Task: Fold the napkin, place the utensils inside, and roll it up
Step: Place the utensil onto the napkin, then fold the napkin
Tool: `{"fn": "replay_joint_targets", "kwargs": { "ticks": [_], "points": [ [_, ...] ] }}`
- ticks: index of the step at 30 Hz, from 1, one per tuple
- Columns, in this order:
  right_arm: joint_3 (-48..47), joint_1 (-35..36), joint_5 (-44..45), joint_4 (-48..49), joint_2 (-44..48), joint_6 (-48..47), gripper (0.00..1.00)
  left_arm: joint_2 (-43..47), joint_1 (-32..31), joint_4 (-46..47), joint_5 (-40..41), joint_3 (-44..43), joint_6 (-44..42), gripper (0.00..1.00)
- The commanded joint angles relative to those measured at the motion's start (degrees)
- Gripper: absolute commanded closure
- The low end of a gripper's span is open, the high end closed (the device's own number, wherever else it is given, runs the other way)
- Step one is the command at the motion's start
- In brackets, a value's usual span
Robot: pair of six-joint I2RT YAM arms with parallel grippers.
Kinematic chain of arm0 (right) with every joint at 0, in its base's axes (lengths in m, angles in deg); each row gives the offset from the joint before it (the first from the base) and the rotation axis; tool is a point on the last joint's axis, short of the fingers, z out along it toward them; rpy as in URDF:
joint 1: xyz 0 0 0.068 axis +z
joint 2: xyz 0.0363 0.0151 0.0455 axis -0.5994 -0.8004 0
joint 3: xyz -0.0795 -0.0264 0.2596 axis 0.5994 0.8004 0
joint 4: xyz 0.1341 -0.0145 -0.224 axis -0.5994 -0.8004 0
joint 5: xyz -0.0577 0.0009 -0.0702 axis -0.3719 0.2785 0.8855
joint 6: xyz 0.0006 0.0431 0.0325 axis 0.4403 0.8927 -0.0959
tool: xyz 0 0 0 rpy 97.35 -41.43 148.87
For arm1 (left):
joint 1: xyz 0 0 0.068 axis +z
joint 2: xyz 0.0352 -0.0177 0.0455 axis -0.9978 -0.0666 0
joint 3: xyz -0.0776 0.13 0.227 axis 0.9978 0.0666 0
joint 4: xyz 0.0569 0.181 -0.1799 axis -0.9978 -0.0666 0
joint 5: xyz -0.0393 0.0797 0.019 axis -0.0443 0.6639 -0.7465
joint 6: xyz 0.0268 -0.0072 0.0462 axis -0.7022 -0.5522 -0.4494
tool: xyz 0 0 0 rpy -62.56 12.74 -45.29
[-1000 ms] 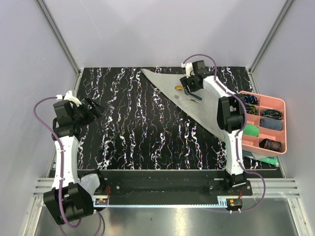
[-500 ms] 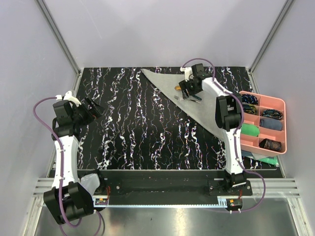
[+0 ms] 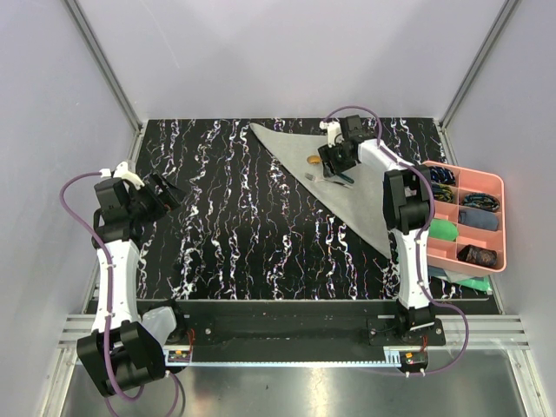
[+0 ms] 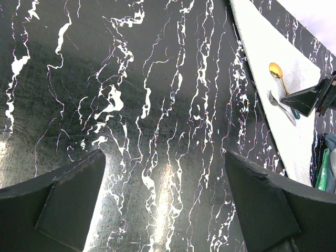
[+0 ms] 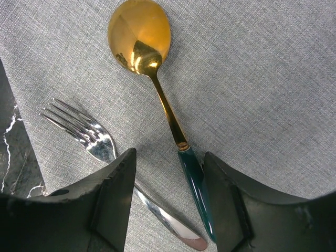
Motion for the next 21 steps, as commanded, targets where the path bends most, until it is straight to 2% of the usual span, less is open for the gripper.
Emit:
{"fn": "replay_joint_targets", "kwargs": {
  "ticks": [1, 9, 21],
  "points": [
    [1.8, 0.2, -0.4, -1.3, 4.6, 2.3, 0.40, 0.3, 0.3, 2.7, -1.6, 0.1, 0.5, 0.01],
    [5.1, 1.6, -0.3, -1.2, 7.0, 4.1, 0.53, 0.3, 0.3, 2.8, -1.8, 0.1, 0.6, 0.01],
    [7.5, 5.0, 1.4, -1.7, 9.2, 8.5, 0.57, 0.4, 0.3, 3.0, -2.4, 0.2, 0.7, 0.01]
  ]
}}
